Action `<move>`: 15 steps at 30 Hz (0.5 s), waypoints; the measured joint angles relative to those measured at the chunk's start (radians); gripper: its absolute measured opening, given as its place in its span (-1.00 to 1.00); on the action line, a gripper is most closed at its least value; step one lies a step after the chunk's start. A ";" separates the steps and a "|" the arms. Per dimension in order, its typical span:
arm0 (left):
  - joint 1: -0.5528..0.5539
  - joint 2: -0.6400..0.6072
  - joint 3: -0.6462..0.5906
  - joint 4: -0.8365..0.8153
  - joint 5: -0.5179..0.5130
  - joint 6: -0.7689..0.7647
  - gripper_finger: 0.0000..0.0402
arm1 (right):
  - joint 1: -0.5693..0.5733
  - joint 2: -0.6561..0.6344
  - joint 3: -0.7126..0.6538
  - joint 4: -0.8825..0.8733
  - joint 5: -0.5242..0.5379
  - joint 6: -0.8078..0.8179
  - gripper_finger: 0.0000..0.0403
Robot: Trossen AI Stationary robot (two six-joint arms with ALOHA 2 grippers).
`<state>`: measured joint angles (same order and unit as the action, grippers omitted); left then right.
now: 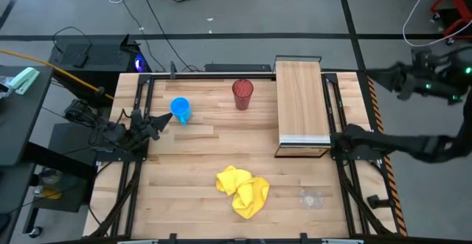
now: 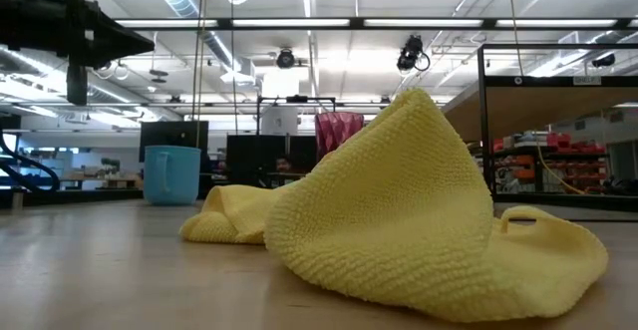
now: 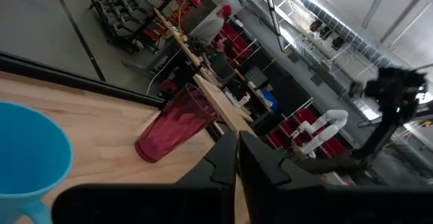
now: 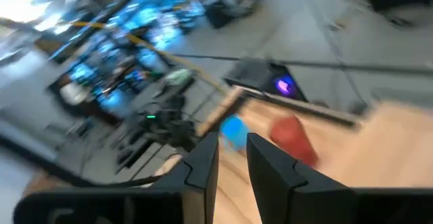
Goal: Stack small to large cups/mugs on shelf
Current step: Put the transparent mug on the shelf
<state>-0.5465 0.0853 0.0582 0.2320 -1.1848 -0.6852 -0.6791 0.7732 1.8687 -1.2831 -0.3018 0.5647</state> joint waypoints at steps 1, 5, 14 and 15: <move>0.000 0.000 0.000 -0.001 0.000 0.000 -0.87 | 0.038 0.027 0.028 0.019 0.011 -0.021 -0.58; 0.000 0.000 0.000 -0.014 0.000 -0.004 -0.87 | 0.162 0.141 0.166 0.065 0.024 -0.114 -0.61; 0.000 0.000 0.000 -0.022 0.000 -0.010 -0.90 | 0.294 0.341 0.425 0.176 -0.082 -0.252 -0.70; 0.000 0.000 0.000 -0.022 0.000 -0.010 -0.90 | 0.299 0.358 0.442 0.196 -0.114 -0.260 -0.71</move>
<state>-0.5461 0.0853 0.0582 0.2100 -1.1847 -0.6949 -0.3798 1.1311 2.3104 -1.0866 -0.4159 0.3051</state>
